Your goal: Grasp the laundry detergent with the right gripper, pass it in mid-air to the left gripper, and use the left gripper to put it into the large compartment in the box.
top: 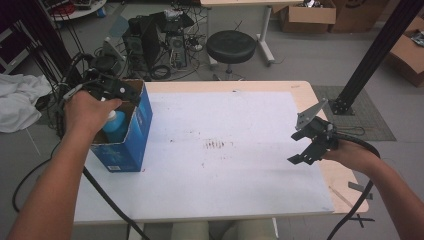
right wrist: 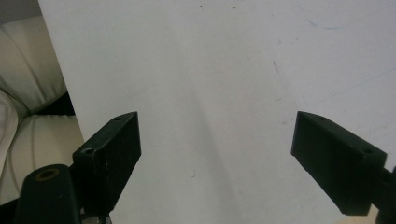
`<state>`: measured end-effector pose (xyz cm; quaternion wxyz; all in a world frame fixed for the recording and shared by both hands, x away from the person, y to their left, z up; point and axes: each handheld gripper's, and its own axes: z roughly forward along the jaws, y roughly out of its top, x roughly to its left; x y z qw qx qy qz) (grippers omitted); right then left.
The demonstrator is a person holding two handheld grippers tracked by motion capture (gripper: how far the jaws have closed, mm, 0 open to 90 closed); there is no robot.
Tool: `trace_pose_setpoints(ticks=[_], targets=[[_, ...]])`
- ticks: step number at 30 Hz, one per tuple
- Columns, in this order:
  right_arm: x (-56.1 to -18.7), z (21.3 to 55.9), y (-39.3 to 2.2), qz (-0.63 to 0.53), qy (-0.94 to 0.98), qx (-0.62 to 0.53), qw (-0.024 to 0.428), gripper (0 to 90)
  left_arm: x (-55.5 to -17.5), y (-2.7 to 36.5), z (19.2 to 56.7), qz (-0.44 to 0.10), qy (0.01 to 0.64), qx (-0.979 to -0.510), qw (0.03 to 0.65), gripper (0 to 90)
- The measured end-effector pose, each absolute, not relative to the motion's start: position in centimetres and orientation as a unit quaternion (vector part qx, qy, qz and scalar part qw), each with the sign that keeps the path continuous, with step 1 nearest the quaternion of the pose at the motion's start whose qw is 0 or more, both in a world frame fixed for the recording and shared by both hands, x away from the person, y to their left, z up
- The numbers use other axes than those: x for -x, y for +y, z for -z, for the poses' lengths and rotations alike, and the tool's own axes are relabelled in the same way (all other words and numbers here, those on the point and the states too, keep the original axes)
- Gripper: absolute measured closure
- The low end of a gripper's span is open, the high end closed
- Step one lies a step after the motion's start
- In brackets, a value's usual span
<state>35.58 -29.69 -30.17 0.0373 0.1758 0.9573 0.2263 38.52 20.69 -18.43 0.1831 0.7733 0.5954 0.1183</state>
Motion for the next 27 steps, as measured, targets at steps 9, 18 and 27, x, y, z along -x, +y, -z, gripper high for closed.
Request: trace_pose_setpoints(ticks=[9, 18, 27], targets=[[-35.5, 30.1, -29.4, -0.224, 0.958, -0.175, 0.037, 15.7, -38.9, 18.3, 18.2, -0.119, 0.558, -0.8, 0.182, 19.9], [-35.5, 29.8, -29.3, -0.225, 0.958, -0.174, 0.038, 15.7, -39.3, 16.3, 17.9, -0.116, 0.524, -0.823, 0.188, 19.7], [-35.5, 29.8, -29.0, -0.226, 0.958, -0.174, 0.038, 15.7, -39.9, 13.8, 17.9, -0.118, 0.479, -0.85, 0.185, 19.4]])
